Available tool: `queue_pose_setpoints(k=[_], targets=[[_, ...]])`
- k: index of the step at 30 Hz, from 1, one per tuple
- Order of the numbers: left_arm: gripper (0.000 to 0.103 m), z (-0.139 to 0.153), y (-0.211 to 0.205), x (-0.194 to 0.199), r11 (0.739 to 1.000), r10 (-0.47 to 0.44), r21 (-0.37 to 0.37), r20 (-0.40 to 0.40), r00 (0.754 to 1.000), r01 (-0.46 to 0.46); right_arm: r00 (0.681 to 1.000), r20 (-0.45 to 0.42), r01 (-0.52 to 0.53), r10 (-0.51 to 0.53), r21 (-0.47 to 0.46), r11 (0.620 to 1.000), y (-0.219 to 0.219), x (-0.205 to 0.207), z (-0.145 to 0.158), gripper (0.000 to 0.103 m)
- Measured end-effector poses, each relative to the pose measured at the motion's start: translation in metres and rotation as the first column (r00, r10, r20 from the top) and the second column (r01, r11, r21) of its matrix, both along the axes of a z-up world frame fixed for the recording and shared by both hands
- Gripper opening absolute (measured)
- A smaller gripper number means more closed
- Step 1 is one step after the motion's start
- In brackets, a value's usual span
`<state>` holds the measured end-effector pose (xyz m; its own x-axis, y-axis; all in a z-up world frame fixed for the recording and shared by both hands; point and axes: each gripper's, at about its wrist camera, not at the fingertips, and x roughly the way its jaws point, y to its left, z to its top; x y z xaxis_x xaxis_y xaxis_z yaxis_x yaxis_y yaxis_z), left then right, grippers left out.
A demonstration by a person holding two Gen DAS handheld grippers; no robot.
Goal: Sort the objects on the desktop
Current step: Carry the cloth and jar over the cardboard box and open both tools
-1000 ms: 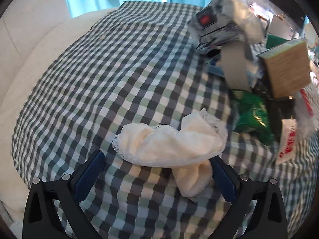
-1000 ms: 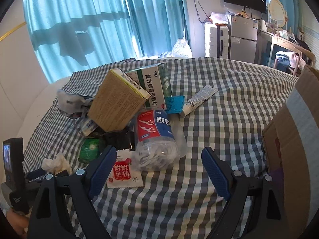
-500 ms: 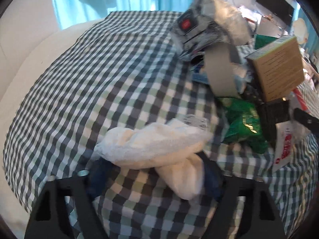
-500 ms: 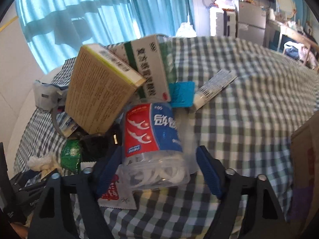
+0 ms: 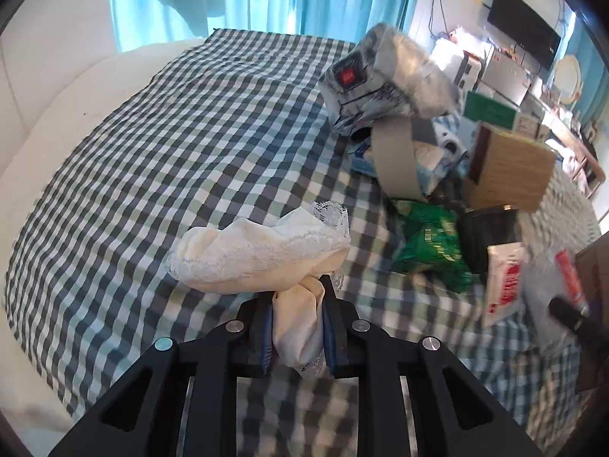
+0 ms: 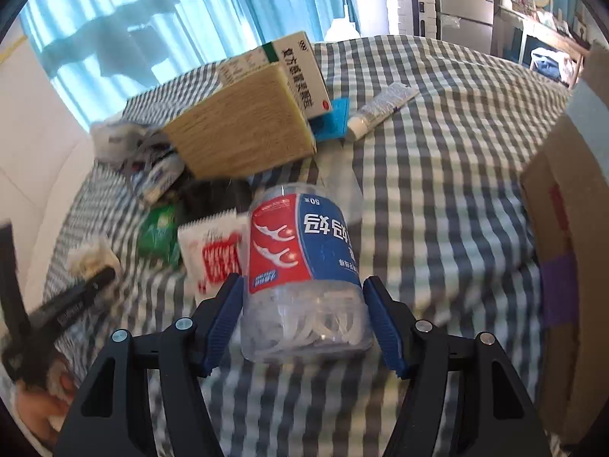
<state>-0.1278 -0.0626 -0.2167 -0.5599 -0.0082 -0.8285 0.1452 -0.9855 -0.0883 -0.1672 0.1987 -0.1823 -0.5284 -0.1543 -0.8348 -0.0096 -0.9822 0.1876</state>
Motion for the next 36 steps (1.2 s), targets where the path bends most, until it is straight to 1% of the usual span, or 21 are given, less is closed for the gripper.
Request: queue_pose_setpoints(k=[3, 6, 8, 10, 12, 16, 18, 21, 22, 23, 24, 26, 29, 31, 34, 36], targets=[[0.021, 0.009, 0.009, 0.009, 1.0, -0.025, 0.01, -0.005, 1.0, 0.025, 1.0, 0.016, -0.014, 0.014, 0.001, 1.0, -0.003, 0.016, -0.001, 0.064], [0.021, 0.019, 0.023, 0.021, 0.997, -0.076, 0.013, -0.021, 0.997, 0.076, 0.999, 0.028, -0.028, 0.028, -0.008, 1.0, -0.009, 0.035, 0.004, 0.064], [0.021, 0.027, 0.031, 0.028, 0.995, -0.1, 0.009, -0.035, 0.994, 0.101, 0.999, 0.019, -0.039, 0.039, 0.005, 0.999, -0.014, 0.047, 0.01, 0.064], [0.021, 0.035, 0.037, 0.035, 0.992, -0.126, 0.014, -0.047, 0.991, 0.126, 0.998, 0.028, -0.051, 0.05, 0.023, 0.998, -0.02, 0.055, 0.015, 0.064], [0.021, 0.041, 0.042, 0.04, 0.99, -0.138, 0.017, -0.05, 0.989, 0.139, 0.998, 0.043, -0.044, 0.043, 0.022, 0.999, -0.021, 0.064, 0.013, 0.064], [0.021, 0.042, 0.043, 0.049, 0.99, -0.138, 0.034, -0.045, 0.989, 0.139, 0.995, 0.09, -0.031, 0.032, -0.018, 0.999, -0.022, 0.063, -0.009, 0.065], [0.021, 0.037, 0.039, 0.054, 0.991, -0.125, 0.041, -0.034, 0.992, 0.127, 0.994, 0.107, -0.029, 0.03, -0.008, 1.0, -0.026, 0.062, -0.016, 0.065], [0.021, 0.029, 0.034, 0.057, 0.993, -0.112, 0.046, 0.0, 0.994, 0.112, 0.996, 0.077, -0.047, 0.046, 0.014, 0.999, -0.032, 0.055, -0.016, 0.065], [0.021, 0.027, 0.032, 0.056, 0.993, -0.107, 0.054, 0.007, 0.994, 0.107, 0.995, 0.084, -0.059, 0.057, 0.028, 0.998, -0.035, 0.052, -0.019, 0.065], [0.021, 0.027, 0.031, 0.056, 0.993, -0.103, 0.058, 0.008, 0.995, 0.103, 0.992, 0.107, -0.069, 0.064, 0.041, 0.997, -0.038, 0.05, -0.025, 0.062], [0.021, 0.027, 0.031, 0.056, 0.993, -0.103, 0.058, 0.006, 0.995, 0.103, 0.991, 0.121, -0.07, 0.064, 0.047, 0.996, -0.039, 0.049, -0.03, 0.062], [0.021, 0.027, 0.033, 0.055, 0.993, -0.11, 0.051, 0.009, 0.994, 0.11, 0.992, 0.115, -0.064, 0.06, 0.031, 0.997, -0.037, 0.05, -0.032, 0.062], [0.021, 0.027, 0.035, 0.057, 0.992, -0.119, 0.036, 0.019, 0.993, 0.118, 0.992, 0.109, -0.067, 0.065, 0.019, 0.998, -0.035, 0.054, -0.023, 0.062], [0.021, 0.031, 0.037, 0.059, 0.992, -0.128, 0.027, 0.023, 0.992, 0.127, 0.993, 0.092, -0.068, 0.067, 0.005, 0.998, -0.034, 0.059, -0.01, 0.062], [0.021, 0.047, 0.039, 0.063, 0.99, -0.138, 0.006, 0.008, 0.99, 0.138, 0.998, 0.03, -0.059, 0.06, -0.025, 0.998, -0.031, 0.07, 0.017, 0.062], [0.021, 0.061, 0.04, 0.066, 0.99, -0.144, 0.005, -0.006, 0.99, 0.144, 0.998, -0.031, -0.056, 0.055, -0.036, 0.998, -0.03, 0.079, 0.038, 0.062]])
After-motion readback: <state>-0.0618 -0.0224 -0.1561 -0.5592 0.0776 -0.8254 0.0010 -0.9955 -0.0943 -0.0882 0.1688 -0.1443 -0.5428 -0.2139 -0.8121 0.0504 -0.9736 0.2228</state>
